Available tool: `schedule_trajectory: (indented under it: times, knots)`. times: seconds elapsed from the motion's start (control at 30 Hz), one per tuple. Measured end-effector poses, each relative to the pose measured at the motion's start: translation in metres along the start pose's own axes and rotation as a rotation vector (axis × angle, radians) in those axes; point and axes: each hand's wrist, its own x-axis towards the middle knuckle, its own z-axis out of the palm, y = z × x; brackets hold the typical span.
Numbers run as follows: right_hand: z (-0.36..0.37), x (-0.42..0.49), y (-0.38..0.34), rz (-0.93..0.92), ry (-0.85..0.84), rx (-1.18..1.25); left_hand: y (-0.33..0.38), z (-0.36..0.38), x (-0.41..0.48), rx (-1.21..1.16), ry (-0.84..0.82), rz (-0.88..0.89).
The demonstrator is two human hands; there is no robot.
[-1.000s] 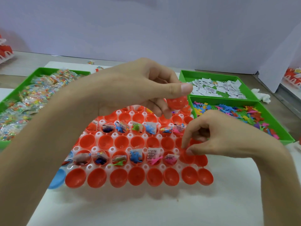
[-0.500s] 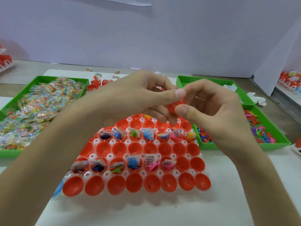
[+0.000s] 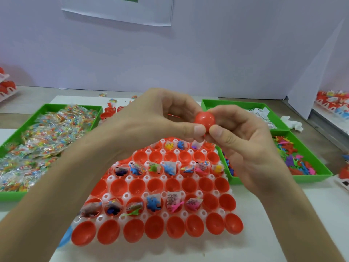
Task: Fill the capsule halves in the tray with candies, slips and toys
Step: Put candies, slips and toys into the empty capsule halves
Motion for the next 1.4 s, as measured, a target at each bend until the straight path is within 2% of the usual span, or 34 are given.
schedule_trajectory:
  times: [0.17, 0.43, 0.6, 0.77, 0.87, 0.93, 1.13, 1.3, 1.4]
  knots:
    - [0.000, 0.000, 0.004, 0.070, -0.004, 0.091, 0.001, -0.004, 0.000, 0.002, -0.012, -0.023]
    - [0.002, 0.006, 0.008, 0.043, -0.011, -0.106, -0.004, -0.017, 0.000, 0.090, 0.080, -0.070]
    - [0.006, 0.018, 0.000, -0.033, -0.083, -0.482, -0.002, -0.046, -0.008, 0.112, 0.215, -0.066]
    - [0.028, 0.077, -0.004, 0.001, -0.333, -0.724, 0.000, -0.097, -0.029, -0.018, 0.491, -0.021]
    - [0.047, 0.137, 0.011, -0.047, -0.268, -1.006, -0.001, -0.120, -0.043, -0.060, 0.592, -0.030]
    - [0.052, 0.160, 0.016, 0.005, -0.213, -1.194, -0.004, -0.132, -0.050, 0.004, 0.628, -0.089]
    - [0.026, 0.126, -0.007, -0.115, -0.100, -0.965, -0.032, -0.163, -0.064, 0.455, 0.618, -0.513]
    - [0.011, 0.097, -0.030, -0.122, -0.079, -0.753, -0.062, -0.175, -0.067, 0.655, 0.503, -0.743]
    - [0.009, 0.094, -0.036, -0.129, -0.086, -0.721, -0.078, -0.173, -0.066, 0.658, 0.452, -0.818]
